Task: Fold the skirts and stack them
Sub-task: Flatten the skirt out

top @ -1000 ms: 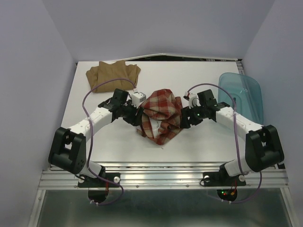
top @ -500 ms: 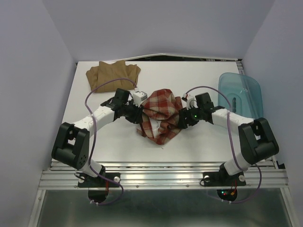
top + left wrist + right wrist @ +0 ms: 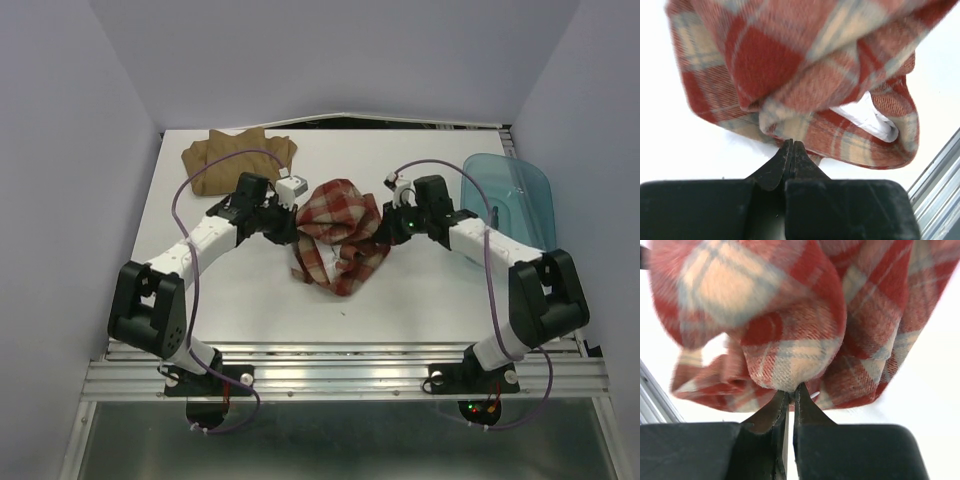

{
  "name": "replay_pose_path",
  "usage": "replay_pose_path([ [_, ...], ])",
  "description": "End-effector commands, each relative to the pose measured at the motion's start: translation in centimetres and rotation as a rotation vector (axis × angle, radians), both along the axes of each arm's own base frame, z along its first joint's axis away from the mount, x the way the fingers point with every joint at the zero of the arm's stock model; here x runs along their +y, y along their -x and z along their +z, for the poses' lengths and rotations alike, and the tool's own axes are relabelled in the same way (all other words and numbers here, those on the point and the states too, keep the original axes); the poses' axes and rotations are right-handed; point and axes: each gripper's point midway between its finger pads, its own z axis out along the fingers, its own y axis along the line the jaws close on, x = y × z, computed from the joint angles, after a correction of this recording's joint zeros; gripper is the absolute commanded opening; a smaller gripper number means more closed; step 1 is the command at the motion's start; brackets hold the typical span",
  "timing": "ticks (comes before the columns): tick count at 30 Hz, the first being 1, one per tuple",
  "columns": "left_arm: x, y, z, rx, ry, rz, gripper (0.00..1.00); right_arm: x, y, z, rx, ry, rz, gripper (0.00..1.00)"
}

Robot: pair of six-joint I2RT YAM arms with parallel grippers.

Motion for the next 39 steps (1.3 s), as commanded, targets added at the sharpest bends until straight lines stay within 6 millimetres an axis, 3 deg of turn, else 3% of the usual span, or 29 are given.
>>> replay_pose_path([
  [1, 1.0, -2.7, 6.3, -0.161, 0.044, 0.041, 0.00, -0.4, -3.0, 9.6, -0.229, -0.096, -0.051, 0.01],
  [9, 0.5, -0.5, 6.3, -0.108, 0.101, 0.005, 0.02, 0.4, -2.7, 17.8, -0.298, -0.226, -0.039, 0.01],
  [10, 0.5, -0.1, 6.3, -0.096, 0.114, 0.011, 0.16, 0.5, -2.8, 18.4, -0.304, -0.236, -0.041, 0.01],
  [13, 1.0, 0.8, 6.0, -0.131, 0.121, 0.030, 0.44, 0.9, -3.5, 20.1, -0.323, -0.258, -0.032, 0.01],
  [16, 1.7, 0.1, 7.4, -0.228, 0.084, 0.039, 0.50, 1.2, -4.2, 20.9, -0.325, -0.254, -0.024, 0.01],
  [19, 1.0, -0.2, 9.8, -0.338, 0.048, 0.003, 0.50, 1.5, -4.4, 20.7, -0.306, -0.271, -0.018, 0.01],
  [21, -0.5, 0.2, 10.5, -0.418, -0.009, -0.040, 0.50, 1.9, -4.9, 19.1, -0.269, -0.281, -0.018, 0.01],
  [23, -1.6, 0.5, 9.8, -0.431, -0.045, -0.072, 0.50, 2.1, -5.5, 17.1, -0.231, -0.273, -0.024, 0.01],
  [27, -3.9, 0.3, 8.7, -0.454, -0.095, -0.083, 0.50, 2.3, -6.6, 14.9, -0.194, -0.263, -0.051, 0.01],
  [29, -5.3, 0.5, 8.6, -0.465, -0.092, -0.091, 0.50, 2.4, -7.1, 14.6, -0.189, -0.269, -0.061, 0.01],
  [32, -6.5, -0.2, 6.8, -0.457, -0.130, -0.054, 0.51, 2.7, -7.8, 13.5, -0.159, -0.277, -0.072, 0.01],
  [37, -7.6, -1.3, 5.6, -0.447, -0.126, -0.026, 0.52, 3.2, -8.2, 12.8, -0.132, -0.300, -0.068, 0.01],
  [39, -7.8, -2.7, 5.5, -0.465, -0.141, 0.015, 0.52, 3.3, -8.2, 12.6, -0.120, -0.310, -0.071, 0.01],
])
